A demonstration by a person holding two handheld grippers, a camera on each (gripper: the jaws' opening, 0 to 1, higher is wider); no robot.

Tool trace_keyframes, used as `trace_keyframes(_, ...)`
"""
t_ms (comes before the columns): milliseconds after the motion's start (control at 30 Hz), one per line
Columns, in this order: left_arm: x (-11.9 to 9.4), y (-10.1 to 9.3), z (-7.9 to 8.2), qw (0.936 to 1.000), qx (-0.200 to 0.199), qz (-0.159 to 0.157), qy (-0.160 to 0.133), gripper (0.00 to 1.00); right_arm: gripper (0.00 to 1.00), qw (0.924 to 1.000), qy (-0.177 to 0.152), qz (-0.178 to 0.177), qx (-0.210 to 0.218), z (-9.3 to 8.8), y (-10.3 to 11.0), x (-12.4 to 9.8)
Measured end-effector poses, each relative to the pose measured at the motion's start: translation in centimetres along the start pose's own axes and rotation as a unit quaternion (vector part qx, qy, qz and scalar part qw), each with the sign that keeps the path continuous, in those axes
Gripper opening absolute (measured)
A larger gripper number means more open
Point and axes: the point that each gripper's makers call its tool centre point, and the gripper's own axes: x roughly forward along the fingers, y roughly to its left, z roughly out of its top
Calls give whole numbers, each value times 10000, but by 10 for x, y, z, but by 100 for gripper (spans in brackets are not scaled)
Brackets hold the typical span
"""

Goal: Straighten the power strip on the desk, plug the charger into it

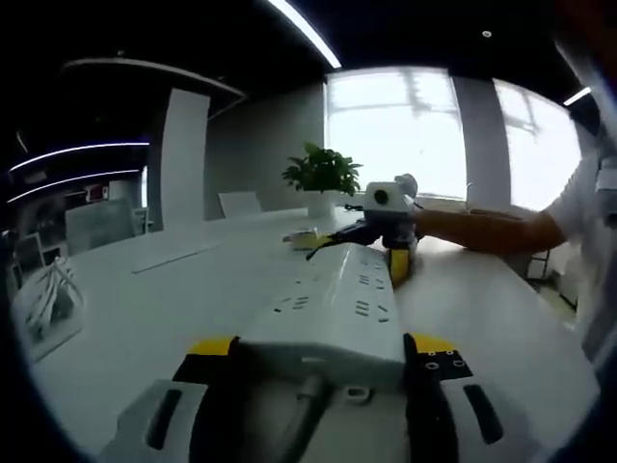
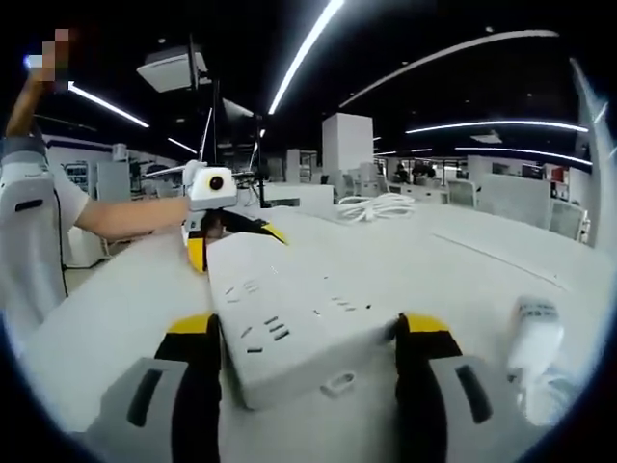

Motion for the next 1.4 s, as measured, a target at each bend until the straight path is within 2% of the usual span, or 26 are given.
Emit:
trace_keyframes(267,-2,-5,-1,9996,76,-256,7,69,73,9996,26,-275,56,-3,14,-7)
trace_keyframes(1400,-4,-8,-1,9991,111,-421,-6,69,73,9982,64,-574,136,-2,18,-9)
